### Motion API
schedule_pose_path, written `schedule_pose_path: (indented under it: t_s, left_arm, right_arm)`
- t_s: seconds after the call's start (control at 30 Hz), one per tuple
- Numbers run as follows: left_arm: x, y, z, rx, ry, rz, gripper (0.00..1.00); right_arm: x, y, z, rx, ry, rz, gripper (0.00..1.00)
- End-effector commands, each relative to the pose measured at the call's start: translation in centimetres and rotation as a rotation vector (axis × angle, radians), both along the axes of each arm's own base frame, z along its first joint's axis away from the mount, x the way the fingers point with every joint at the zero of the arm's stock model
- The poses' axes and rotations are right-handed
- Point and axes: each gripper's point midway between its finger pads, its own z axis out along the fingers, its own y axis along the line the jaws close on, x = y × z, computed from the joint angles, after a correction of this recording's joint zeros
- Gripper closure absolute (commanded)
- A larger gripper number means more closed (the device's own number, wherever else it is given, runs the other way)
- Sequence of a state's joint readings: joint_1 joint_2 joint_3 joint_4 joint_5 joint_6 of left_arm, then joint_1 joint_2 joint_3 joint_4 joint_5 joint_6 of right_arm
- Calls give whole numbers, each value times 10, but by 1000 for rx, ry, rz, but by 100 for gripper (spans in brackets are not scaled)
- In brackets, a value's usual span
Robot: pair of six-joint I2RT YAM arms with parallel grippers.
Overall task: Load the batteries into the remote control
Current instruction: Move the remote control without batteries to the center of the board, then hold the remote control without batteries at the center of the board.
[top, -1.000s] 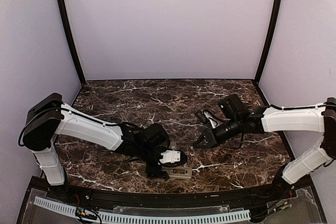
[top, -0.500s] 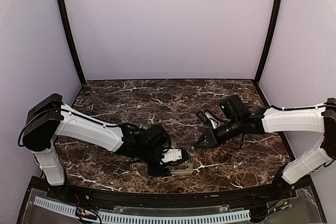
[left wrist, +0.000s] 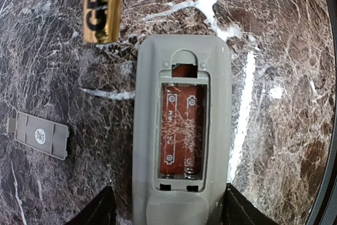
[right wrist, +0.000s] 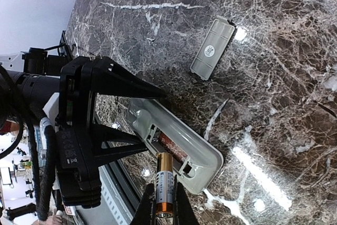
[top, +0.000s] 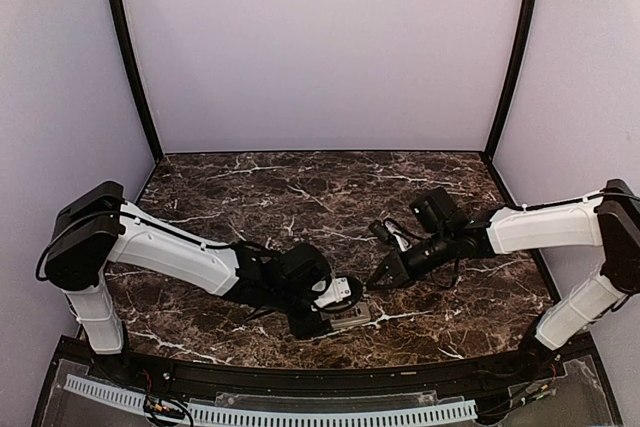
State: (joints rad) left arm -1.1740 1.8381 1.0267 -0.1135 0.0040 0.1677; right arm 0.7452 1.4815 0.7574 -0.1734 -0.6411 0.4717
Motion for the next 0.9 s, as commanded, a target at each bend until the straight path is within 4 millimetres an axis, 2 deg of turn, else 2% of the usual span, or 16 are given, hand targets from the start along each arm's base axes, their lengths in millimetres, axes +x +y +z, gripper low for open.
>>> schedule_pose_path:
  t_s: [0.0, 0.3, 0.5, 0.63, 0.87]
  left_arm:
    - [-9, 26, -17, 65, 27, 19, 32]
    - [-25, 31, -19, 20, 104, 21, 33]
    - [-29, 28, -21, -11, 125, 24, 38]
    - [-30, 24, -19, -32, 134, 13, 45]
    - [-31, 23, -19, -34, 139, 9, 47]
  right_arm:
    - [-8, 3, -7, 15, 37, 15, 100]
    - [-25, 25, -22, 9, 89, 77, 100]
    - [-26, 30, -28, -4, 92, 81, 100]
    - [-28, 34, -33, -11, 102, 84, 100]
    - [-26, 36, -38, -28, 90, 84, 100]
